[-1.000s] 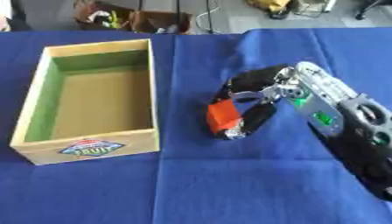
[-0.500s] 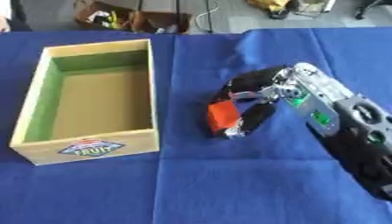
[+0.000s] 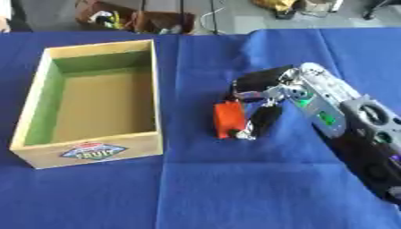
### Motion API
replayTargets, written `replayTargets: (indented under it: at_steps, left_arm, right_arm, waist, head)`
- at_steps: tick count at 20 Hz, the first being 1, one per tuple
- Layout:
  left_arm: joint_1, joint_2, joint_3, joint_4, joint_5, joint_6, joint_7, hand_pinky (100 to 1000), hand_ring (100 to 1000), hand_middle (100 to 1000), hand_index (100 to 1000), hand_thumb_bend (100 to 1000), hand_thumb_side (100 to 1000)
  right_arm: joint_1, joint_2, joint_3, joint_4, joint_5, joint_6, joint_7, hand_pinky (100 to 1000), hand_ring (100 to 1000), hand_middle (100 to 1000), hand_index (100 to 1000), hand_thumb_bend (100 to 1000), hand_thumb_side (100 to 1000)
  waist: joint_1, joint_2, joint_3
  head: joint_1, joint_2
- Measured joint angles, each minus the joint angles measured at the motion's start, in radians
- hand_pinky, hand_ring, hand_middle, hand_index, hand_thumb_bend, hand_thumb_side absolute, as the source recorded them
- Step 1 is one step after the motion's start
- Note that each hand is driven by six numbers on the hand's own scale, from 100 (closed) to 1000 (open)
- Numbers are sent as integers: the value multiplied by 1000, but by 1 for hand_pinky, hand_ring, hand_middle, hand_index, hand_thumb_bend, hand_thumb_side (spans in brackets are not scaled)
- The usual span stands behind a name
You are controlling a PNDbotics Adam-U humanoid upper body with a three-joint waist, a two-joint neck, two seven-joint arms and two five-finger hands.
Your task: Pick up objects on the table and place them in the box.
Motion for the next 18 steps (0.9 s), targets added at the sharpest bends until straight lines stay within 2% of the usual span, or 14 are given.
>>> replayTargets:
  at_steps: [4,10,18]
  left_arm:
    - [0,0,0,0,0,3,-3,622,900,819,725,100,999]
    - [0,0,0,0,0,5,-5,623,900,819,725,100,1000]
    - [0,0,0,0,0,6,-6,622,900,820,725,100,1000]
  right_arm:
    - [-2,0,-1,0,-9,13,-59,643,549,371,469,100,416]
    - [-11,1,-14,-2,-26,50,-139,627,523,348,399,100,416]
    - [-43,12,-39,-39,-70,101,-189,626,511,330,343,100,410]
  waist:
    - [0,0,0]
    - [0,0,0]
    - [-1,0,0]
  head:
    - [0,0]
    - [0,-1]
    - [-2,-1]
